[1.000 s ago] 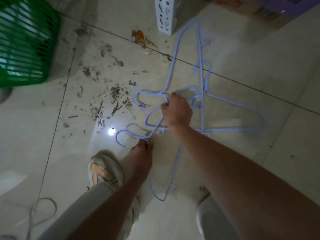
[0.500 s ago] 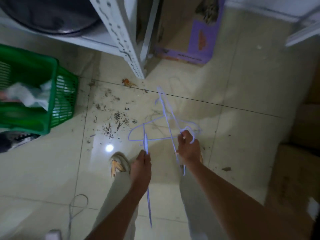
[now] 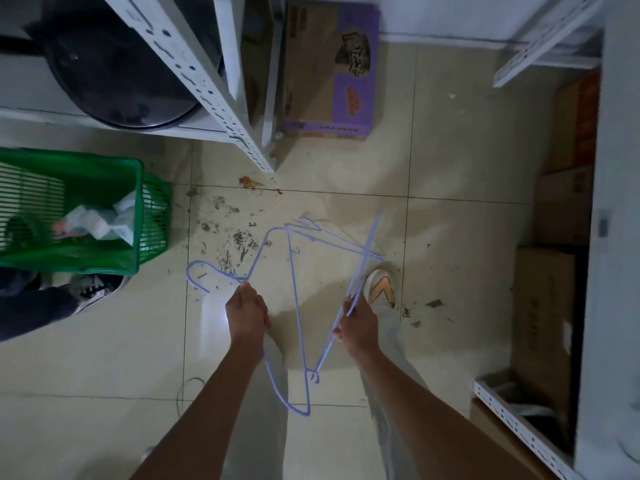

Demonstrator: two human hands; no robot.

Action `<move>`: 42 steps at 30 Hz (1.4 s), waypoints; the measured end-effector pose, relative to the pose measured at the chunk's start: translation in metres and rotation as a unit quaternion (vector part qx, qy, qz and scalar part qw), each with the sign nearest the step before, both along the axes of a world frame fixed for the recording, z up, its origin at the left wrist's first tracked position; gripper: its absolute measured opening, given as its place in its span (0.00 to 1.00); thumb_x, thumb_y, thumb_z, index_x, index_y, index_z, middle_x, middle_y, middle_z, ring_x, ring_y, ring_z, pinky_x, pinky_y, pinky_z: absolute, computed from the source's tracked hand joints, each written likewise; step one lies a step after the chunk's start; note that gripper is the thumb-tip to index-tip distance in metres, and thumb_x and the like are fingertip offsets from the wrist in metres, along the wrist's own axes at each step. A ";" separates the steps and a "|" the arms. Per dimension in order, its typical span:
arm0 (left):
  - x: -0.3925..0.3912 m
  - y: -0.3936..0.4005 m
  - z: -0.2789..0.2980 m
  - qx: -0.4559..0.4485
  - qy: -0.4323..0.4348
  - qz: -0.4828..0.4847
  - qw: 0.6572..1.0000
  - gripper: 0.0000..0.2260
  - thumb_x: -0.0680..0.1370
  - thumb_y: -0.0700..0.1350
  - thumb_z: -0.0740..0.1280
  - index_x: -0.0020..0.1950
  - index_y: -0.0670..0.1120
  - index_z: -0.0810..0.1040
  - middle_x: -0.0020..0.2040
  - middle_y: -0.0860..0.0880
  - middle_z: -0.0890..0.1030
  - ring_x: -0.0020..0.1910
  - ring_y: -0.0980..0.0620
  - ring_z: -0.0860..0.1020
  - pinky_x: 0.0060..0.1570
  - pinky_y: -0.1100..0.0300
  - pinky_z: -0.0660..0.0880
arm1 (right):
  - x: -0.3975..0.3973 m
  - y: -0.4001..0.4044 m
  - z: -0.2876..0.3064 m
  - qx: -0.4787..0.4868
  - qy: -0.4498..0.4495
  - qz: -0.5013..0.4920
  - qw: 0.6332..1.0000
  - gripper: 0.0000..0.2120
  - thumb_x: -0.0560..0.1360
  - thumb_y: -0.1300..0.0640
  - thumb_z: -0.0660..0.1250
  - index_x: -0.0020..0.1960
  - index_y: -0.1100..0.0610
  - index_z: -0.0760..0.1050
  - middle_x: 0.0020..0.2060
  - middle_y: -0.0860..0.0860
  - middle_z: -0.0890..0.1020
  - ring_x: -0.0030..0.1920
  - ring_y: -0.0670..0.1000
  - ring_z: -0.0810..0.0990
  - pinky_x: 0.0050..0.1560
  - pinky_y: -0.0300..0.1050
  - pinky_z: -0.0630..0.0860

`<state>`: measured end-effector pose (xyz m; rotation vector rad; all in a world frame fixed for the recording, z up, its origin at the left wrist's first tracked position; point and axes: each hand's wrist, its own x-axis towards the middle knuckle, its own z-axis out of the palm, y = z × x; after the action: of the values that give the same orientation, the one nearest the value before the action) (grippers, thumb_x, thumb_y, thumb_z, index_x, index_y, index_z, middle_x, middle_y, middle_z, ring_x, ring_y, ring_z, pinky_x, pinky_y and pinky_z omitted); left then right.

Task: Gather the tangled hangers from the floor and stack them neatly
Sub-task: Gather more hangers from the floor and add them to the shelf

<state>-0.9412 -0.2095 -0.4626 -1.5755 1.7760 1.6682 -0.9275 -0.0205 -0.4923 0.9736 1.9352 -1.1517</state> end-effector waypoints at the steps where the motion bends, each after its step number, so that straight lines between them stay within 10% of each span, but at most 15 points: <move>1: 0.003 0.000 0.004 -0.002 0.008 -0.008 1.000 0.19 0.87 0.48 0.53 0.35 0.48 0.62 0.26 0.48 0.63 0.20 0.52 0.59 0.25 0.61 0.57 | 0.005 0.000 0.001 0.001 -0.002 0.004 1.000 0.09 0.80 0.64 0.62 0.43 0.53 0.70 0.33 0.55 0.74 0.34 0.56 0.77 0.37 0.62 0.81; 7: 0.010 -0.006 0.033 -0.043 0.043 -0.053 0.997 0.20 0.87 0.50 0.54 0.35 0.46 0.63 0.25 0.49 0.65 0.19 0.52 0.61 0.23 0.62 0.61 | 0.019 0.012 0.017 -0.011 -0.045 0.013 0.999 0.11 0.85 0.53 0.58 0.43 0.51 0.70 0.28 0.49 0.73 0.26 0.54 0.80 0.41 0.59 0.83; 16: 0.003 0.010 0.123 -0.059 0.052 -0.205 0.976 0.21 0.86 0.51 0.56 0.36 0.42 0.64 0.30 0.42 0.65 0.26 0.51 0.62 0.28 0.57 0.61 | 0.015 0.037 0.103 0.052 -0.001 0.080 0.995 0.11 0.85 0.50 0.57 0.54 0.53 0.76 0.46 0.56 0.84 0.44 0.57 0.83 0.44 0.46 0.78; 24: -0.003 0.042 0.229 0.021 0.054 -0.426 0.903 0.14 0.84 0.39 0.58 0.43 0.44 0.81 0.24 0.51 0.74 0.19 0.57 0.67 0.25 0.62 0.61 | 0.057 0.065 0.255 0.179 0.036 -0.103 0.978 0.17 0.83 0.47 0.61 0.54 0.58 0.82 0.48 0.60 0.85 0.52 0.62 0.83 0.49 0.50 0.77; 36: -0.005 0.203 0.367 0.174 0.103 -0.504 0.840 0.12 0.86 0.40 0.59 0.54 0.39 0.82 0.33 0.43 0.79 0.26 0.51 0.72 0.32 0.59 0.68 | 0.120 0.158 0.431 0.210 0.216 -0.284 0.910 0.14 0.83 0.48 0.63 0.41 0.53 0.73 0.27 0.52 0.78 0.29 0.51 0.78 0.32 0.54 0.75; 42: -0.009 0.300 0.436 0.138 0.255 -0.639 0.713 0.12 0.83 0.41 0.64 0.42 0.48 0.83 0.25 0.47 0.74 0.24 0.52 0.69 0.26 0.63 0.68 | 0.146 0.232 0.511 0.429 0.207 -0.209 0.854 0.13 0.82 0.49 0.64 0.42 0.54 0.76 0.23 0.48 0.73 0.30 0.59 0.79 0.29 0.45 0.66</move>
<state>-0.9502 0.0908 -0.0265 0.4258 1.8706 1.4150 -0.7816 0.2112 0.0187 1.7936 2.7749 -0.7028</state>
